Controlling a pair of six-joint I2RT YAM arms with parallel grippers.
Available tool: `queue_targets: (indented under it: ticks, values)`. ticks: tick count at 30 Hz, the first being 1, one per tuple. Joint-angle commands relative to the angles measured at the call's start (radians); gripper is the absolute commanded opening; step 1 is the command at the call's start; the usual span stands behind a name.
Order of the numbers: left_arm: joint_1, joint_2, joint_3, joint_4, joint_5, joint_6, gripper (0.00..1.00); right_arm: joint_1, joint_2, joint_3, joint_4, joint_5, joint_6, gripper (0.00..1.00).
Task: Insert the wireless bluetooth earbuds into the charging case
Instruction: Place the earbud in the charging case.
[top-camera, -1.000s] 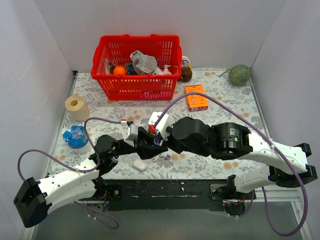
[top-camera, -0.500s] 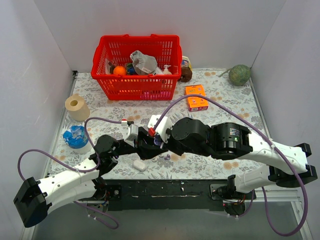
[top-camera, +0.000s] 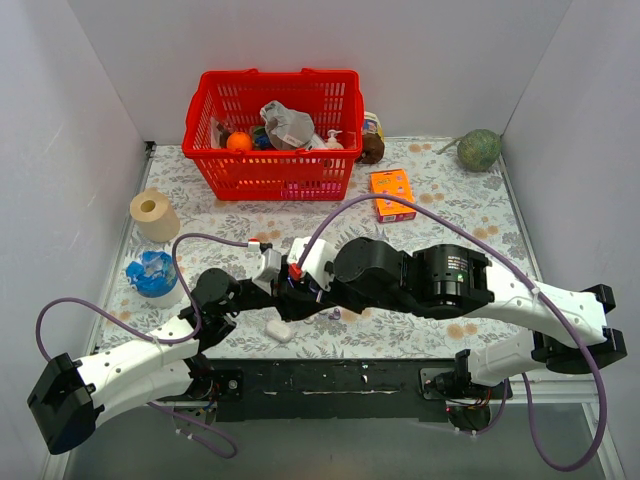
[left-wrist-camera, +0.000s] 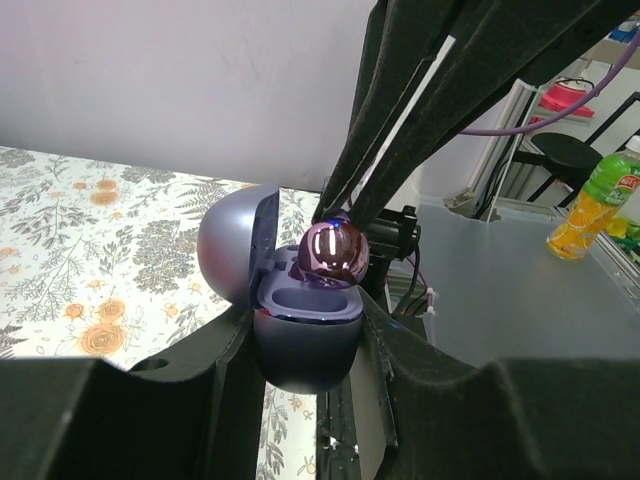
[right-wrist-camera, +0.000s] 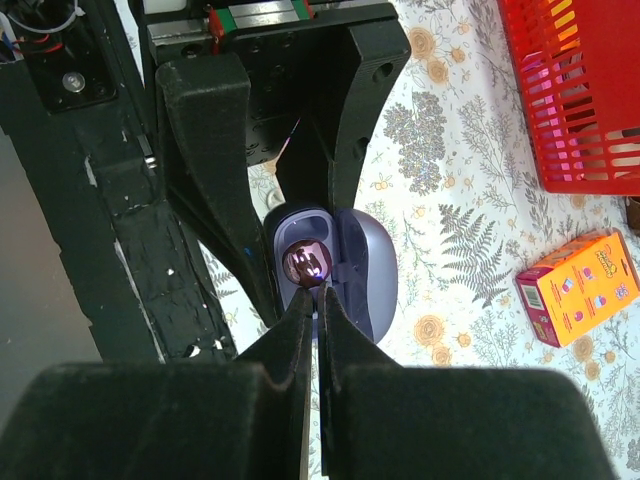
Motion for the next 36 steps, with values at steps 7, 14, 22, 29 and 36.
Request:
queue_targets:
  ticks: [7, 14, 22, 29, 36]
  values:
    - [-0.005, -0.01, 0.048, -0.05, 0.071, 0.011, 0.0, 0.015, 0.014, -0.002, -0.028, -0.027, -0.026, 0.01]
    - [-0.005, -0.007, 0.055, -0.094, 0.103, 0.023, 0.0, 0.019, 0.016, -0.02, -0.036, -0.037, -0.029, 0.01]
    - [-0.012, -0.001, 0.068, -0.131, 0.102, 0.046, 0.0, 0.027, 0.029, -0.029, -0.039, -0.037, -0.031, 0.01]
    - [-0.017, -0.004, 0.068, -0.172, 0.091, 0.076, 0.0, 0.027, 0.042, -0.02, -0.045, -0.032, -0.026, 0.01]
    - [-0.019, -0.013, 0.055, -0.171, 0.089, 0.085, 0.0, 0.032, 0.059, -0.002, -0.062, -0.027, -0.011, 0.01]
